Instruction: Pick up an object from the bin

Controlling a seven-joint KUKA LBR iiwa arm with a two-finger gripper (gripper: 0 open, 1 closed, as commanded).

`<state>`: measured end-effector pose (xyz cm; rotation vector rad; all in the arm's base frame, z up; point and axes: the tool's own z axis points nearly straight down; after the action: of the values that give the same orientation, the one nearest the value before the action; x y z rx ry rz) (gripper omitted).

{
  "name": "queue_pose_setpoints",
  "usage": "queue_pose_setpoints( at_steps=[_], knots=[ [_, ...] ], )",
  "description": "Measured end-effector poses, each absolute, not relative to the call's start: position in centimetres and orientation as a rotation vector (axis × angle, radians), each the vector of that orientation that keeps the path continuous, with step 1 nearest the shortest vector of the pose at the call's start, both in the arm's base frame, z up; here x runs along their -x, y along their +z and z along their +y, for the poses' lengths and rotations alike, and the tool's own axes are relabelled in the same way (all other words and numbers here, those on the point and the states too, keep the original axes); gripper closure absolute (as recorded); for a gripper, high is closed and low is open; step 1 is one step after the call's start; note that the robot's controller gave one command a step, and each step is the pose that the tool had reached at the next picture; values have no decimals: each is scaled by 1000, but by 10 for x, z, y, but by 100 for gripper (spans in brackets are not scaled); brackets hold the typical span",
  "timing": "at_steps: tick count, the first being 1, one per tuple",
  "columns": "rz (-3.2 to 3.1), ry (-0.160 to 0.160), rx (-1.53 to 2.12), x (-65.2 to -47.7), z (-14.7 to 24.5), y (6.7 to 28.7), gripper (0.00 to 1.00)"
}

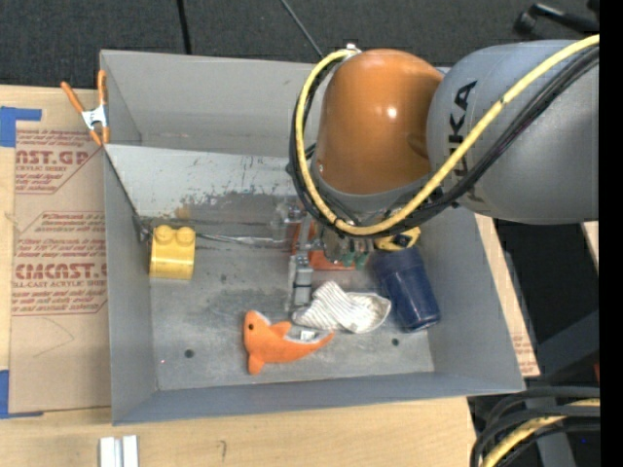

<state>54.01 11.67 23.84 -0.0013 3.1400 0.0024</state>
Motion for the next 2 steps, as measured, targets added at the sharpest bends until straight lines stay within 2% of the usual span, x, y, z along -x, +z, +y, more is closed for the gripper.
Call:
queue_pose_setpoints(
  at_steps=[1,2],
  knots=[
    [3137,3,-30,-508,117,171,0],
    [3145,0,-84,-496,118,136,0]
  ],
)
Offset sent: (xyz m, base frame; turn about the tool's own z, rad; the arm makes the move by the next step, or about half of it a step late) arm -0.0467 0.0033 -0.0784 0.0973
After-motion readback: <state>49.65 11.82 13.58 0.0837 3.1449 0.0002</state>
